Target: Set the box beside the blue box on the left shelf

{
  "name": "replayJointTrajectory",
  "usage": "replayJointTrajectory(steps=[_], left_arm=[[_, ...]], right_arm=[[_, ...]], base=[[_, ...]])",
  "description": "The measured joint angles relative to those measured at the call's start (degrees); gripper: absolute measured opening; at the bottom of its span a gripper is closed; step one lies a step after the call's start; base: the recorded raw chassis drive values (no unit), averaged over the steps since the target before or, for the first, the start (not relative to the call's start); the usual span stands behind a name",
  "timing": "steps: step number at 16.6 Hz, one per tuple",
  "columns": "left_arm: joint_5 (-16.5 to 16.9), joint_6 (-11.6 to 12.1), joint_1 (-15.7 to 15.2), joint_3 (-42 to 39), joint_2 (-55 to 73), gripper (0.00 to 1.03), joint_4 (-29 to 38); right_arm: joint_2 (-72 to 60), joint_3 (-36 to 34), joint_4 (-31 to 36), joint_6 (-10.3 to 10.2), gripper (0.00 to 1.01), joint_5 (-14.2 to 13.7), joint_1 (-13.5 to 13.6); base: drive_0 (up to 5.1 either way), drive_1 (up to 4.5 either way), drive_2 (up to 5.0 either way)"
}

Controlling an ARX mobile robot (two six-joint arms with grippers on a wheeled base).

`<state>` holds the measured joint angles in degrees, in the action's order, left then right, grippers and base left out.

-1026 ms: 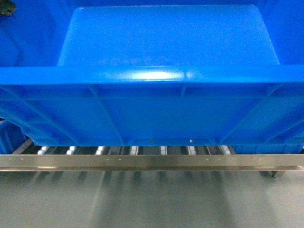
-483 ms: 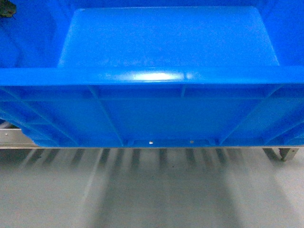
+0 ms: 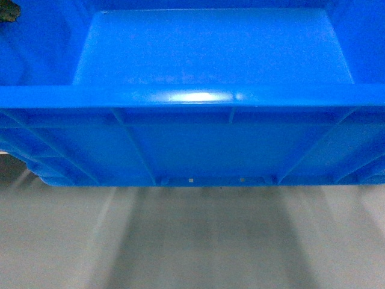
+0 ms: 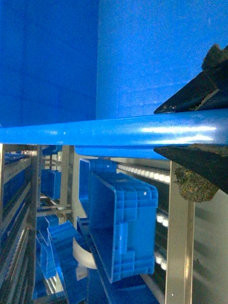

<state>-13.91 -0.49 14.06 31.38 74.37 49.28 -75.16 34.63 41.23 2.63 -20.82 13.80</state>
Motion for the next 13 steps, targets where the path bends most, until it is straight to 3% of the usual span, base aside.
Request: replayJointTrajectory(steps=[13], left_arm=[[0.02,-0.17,0.02,0.00,0.04,0.10,-0.04]], right_arm=[[-0.02,-0.07,-0.02,0.00,0.19,0.00,0.00]], base=[[0.0,0.00,0.0]])
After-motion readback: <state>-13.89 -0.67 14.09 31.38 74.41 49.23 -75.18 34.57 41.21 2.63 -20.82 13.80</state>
